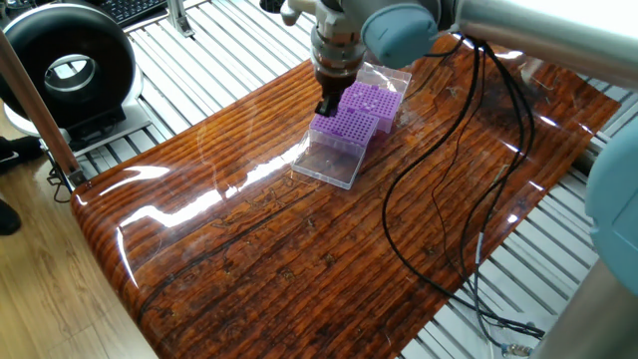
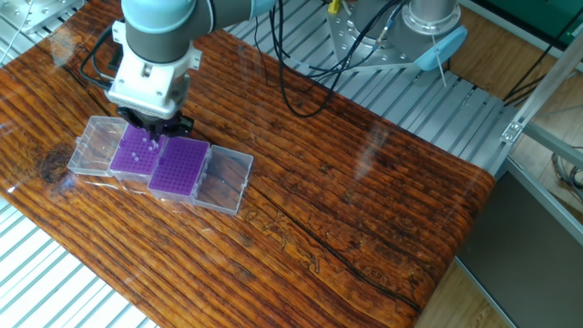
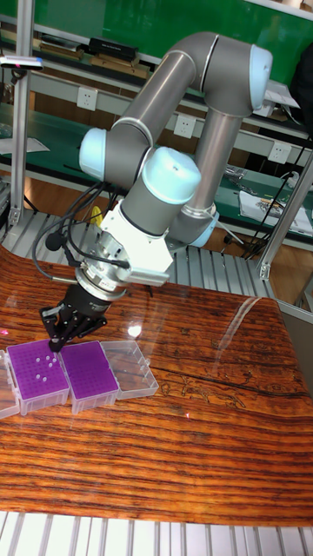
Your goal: Transfer all small pipette tips from one holder to another
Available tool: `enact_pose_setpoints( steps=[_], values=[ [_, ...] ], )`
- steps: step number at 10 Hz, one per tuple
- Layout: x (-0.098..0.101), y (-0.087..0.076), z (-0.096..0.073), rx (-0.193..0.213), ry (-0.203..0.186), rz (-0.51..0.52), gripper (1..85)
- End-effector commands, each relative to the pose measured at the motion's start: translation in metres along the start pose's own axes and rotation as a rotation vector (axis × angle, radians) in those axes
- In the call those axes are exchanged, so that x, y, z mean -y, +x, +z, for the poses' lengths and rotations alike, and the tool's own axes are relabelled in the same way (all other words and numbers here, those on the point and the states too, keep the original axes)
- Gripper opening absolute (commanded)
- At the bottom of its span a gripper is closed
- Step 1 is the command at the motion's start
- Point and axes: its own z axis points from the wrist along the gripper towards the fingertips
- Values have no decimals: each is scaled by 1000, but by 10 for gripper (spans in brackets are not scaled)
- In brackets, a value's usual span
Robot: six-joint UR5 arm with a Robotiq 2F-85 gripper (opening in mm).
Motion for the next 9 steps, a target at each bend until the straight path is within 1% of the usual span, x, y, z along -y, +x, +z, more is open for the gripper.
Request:
enact_pose_setpoints(
  steps=[1,3,4,6,9],
  values=[
    [0,5,2,-20,-4,-1,13],
    [-3,10,2,-44,-16,-10,13],
    [0,12,3,-53,-6,-14,13],
    [4,16,7,-65,-5,-27,13],
    [9,24,10,-102,-1,-53,13]
  ],
)
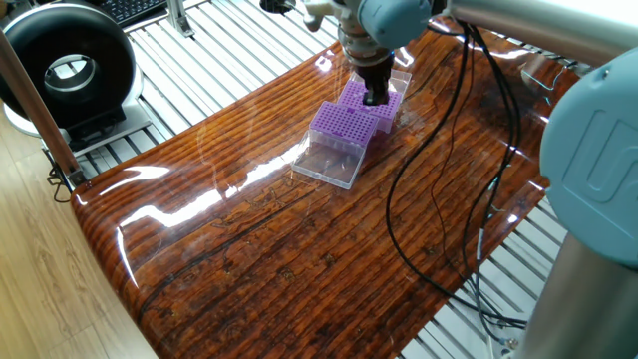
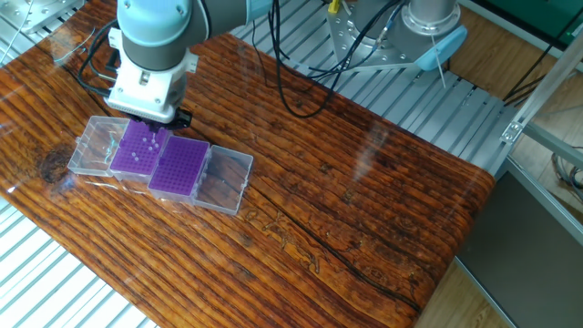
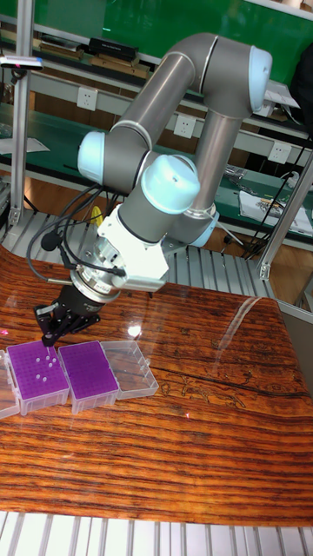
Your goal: Transfer all small pipette tips from one holder to another
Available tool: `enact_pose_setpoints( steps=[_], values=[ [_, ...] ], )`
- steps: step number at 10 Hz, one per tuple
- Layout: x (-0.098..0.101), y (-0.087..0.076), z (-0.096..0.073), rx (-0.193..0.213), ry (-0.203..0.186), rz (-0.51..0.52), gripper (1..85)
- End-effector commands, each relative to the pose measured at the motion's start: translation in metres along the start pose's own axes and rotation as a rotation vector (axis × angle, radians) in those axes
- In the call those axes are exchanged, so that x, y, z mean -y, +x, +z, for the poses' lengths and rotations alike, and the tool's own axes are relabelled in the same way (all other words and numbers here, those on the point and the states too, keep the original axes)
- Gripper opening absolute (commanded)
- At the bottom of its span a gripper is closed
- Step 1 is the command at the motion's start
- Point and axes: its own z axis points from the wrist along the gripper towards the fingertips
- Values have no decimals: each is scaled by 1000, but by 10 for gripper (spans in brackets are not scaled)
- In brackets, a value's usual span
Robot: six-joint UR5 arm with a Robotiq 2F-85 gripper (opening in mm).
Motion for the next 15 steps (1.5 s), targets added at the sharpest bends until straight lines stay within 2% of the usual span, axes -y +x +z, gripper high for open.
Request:
enact_pose_setpoints(
  steps=[1,4,7,14,15],
  values=[
    [1,9,4,-40,-14,-24,13],
    [2,16,6,-86,-15,-50,13],
    [-2,13,9,-88,-36,-46,13],
    [-4,15,2,-140,-15,-34,13],
    [-9,14,-2,-132,-30,-23,13]
  ],
)
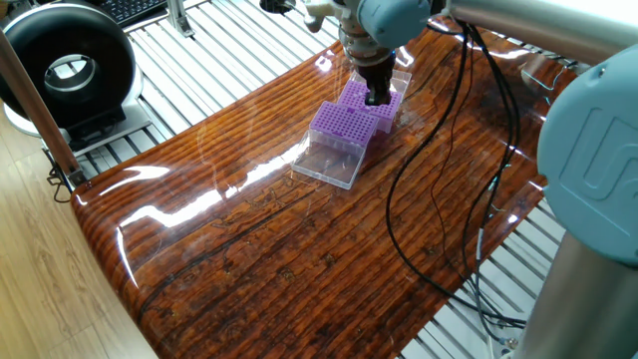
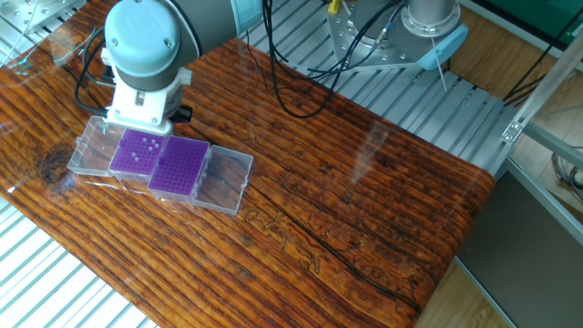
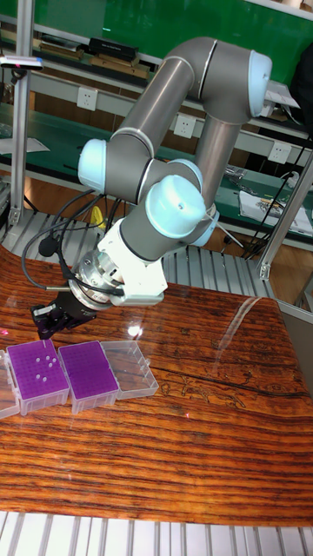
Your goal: Transfer all small pipette tips from one holder to another
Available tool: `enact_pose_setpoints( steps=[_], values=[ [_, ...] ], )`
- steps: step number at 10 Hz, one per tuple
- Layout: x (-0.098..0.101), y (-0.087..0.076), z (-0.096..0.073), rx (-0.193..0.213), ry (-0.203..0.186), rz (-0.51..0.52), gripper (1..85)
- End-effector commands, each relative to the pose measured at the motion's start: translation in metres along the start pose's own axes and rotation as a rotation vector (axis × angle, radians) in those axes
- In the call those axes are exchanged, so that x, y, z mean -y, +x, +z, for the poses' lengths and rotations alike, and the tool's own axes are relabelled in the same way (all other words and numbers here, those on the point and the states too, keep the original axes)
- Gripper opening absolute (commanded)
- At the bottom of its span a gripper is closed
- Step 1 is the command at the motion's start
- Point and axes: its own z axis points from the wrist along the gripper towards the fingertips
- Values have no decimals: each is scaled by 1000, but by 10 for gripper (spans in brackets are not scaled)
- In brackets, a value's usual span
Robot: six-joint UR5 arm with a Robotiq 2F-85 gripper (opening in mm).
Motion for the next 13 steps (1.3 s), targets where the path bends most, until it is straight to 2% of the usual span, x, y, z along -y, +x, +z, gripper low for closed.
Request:
enact_pose_setpoints(
  steps=[1,3,7,9,13],
  values=[
    [-8,-1,-12,5,-27,26,13],
    [-9,1,-15,-1,-29,30,13],
    [2,16,-21,-21,-20,20,13],
    [7,23,-21,-62,-13,19,13],
    [4,22,-21,-93,-37,27,13]
  ],
)
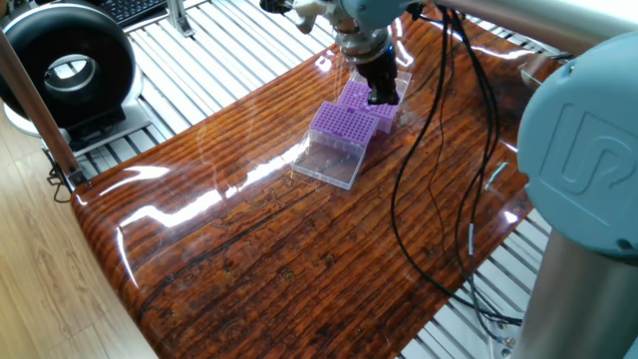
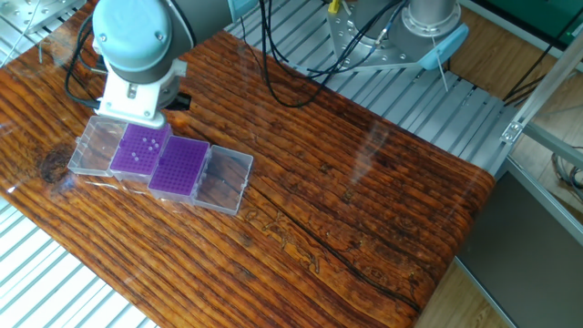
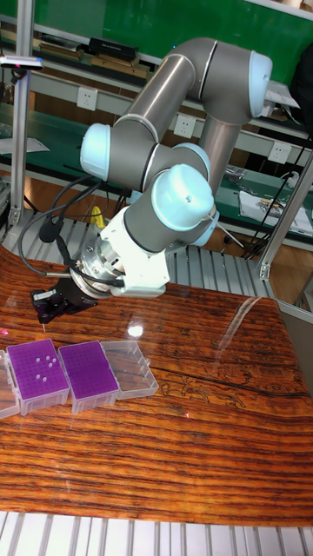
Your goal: Transfer all small pipette tips from one holder to another
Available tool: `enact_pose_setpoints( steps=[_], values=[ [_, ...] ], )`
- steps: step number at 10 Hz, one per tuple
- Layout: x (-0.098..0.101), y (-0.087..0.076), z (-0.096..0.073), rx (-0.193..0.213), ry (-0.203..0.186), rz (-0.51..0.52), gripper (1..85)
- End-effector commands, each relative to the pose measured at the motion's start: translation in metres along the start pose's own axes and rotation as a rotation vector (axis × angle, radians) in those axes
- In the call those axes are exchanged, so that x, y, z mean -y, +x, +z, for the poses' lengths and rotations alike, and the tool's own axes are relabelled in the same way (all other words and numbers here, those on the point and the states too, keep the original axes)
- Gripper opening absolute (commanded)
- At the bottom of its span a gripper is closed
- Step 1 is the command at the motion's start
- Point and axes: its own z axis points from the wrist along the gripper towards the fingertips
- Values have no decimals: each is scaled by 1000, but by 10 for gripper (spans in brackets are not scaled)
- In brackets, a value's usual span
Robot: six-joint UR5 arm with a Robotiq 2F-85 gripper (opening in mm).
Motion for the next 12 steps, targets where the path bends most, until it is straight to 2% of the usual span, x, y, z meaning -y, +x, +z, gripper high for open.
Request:
enact_pose_setpoints(
  steps=[1,5,12],
  values=[
    [-2,-3,-1,-22,-23,10,13],
    [-1,-8,1,-50,-24,-14,13],
    [-3,-12,7,-63,-24,-35,13]
  ],
)
